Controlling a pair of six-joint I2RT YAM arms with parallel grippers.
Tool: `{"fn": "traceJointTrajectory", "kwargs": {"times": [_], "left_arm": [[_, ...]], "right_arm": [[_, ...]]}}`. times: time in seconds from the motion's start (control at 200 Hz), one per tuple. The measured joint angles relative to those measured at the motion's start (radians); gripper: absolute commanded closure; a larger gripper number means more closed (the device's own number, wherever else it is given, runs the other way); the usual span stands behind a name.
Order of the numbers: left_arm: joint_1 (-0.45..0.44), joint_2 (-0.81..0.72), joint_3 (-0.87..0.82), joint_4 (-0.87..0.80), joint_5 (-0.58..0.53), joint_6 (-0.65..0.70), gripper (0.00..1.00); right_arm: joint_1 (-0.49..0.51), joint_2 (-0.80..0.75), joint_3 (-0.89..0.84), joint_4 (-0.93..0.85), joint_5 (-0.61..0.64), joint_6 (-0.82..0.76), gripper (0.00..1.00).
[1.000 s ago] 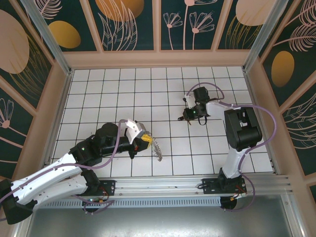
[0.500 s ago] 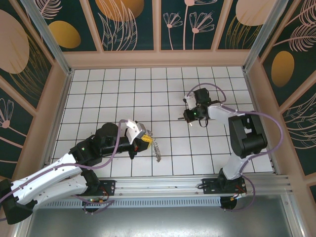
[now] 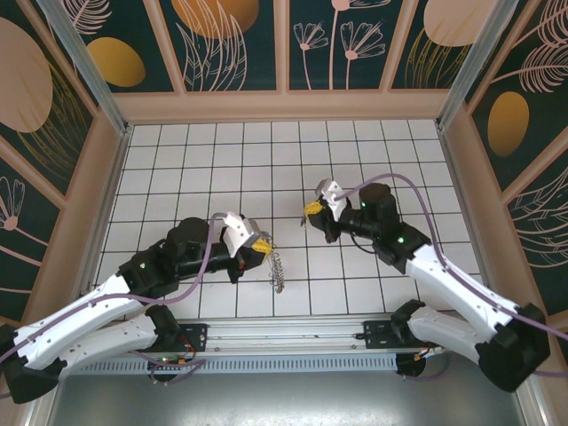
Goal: Put the keys on the keyring
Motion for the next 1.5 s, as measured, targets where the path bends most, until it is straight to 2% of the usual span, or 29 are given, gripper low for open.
{"fn": "traceJointTrajectory", "kwargs": {"times": [0.265, 0.581, 0.941, 1.501], "left_arm": [[0.000, -0.036, 0.050, -0.026, 0.046, 0.095, 1.00], [0.000, -0.004, 0.053, -0.041, 0.107, 0.154, 1.00], [0.000, -0.019, 0.042, -0.040, 0.219, 0.181, 1.00], [0.000, -0.013, 0.042, -0.040, 0.245, 0.180, 1.00]], "right_arm": [[0.156, -0.129, 0.000, 0.014, -0.095, -0.011, 1.00], [0.310, -0.154, -0.004, 0.015, -0.086, -0.011, 1.00], [0.341, -0.154, -0.025, 0.016, -0.062, -0.011, 1.00], [0.381, -0.148, -0.013, 0.007, -0.066, -0.015, 1.00]]}}
